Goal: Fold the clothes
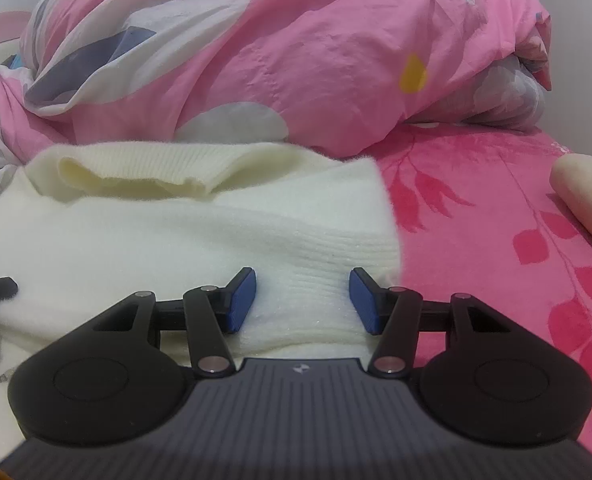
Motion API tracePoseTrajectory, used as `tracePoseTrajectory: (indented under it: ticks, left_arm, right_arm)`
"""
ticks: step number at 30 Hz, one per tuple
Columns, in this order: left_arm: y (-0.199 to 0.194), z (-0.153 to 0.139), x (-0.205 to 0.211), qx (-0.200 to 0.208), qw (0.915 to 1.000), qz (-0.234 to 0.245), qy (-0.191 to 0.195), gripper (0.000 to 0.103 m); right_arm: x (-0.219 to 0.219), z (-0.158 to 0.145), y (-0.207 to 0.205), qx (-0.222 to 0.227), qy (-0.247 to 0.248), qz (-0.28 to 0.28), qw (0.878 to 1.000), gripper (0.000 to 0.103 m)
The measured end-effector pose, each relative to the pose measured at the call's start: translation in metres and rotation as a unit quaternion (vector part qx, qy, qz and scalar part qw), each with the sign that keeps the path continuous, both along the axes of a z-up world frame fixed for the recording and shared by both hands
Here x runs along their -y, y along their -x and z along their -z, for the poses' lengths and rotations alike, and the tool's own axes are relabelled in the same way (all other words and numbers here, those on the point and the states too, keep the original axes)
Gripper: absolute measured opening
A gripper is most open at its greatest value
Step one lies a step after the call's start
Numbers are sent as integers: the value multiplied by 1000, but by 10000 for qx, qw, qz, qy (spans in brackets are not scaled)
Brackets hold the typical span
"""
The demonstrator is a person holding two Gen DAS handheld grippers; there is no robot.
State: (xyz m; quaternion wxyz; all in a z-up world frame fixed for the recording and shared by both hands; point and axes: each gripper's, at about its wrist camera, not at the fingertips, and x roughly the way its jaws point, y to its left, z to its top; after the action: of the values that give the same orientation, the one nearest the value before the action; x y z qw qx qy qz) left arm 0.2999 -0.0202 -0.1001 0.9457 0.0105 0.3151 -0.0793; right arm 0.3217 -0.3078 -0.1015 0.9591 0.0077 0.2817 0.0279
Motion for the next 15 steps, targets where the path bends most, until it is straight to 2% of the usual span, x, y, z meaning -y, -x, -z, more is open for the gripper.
tracePoseTrajectory:
  ticks: [15]
  left_arm:
    - [0, 1, 1, -1, 10000, -3, -38, 100]
  right_arm:
    - [2, 1, 1, 24, -95, -2, 10000, 52]
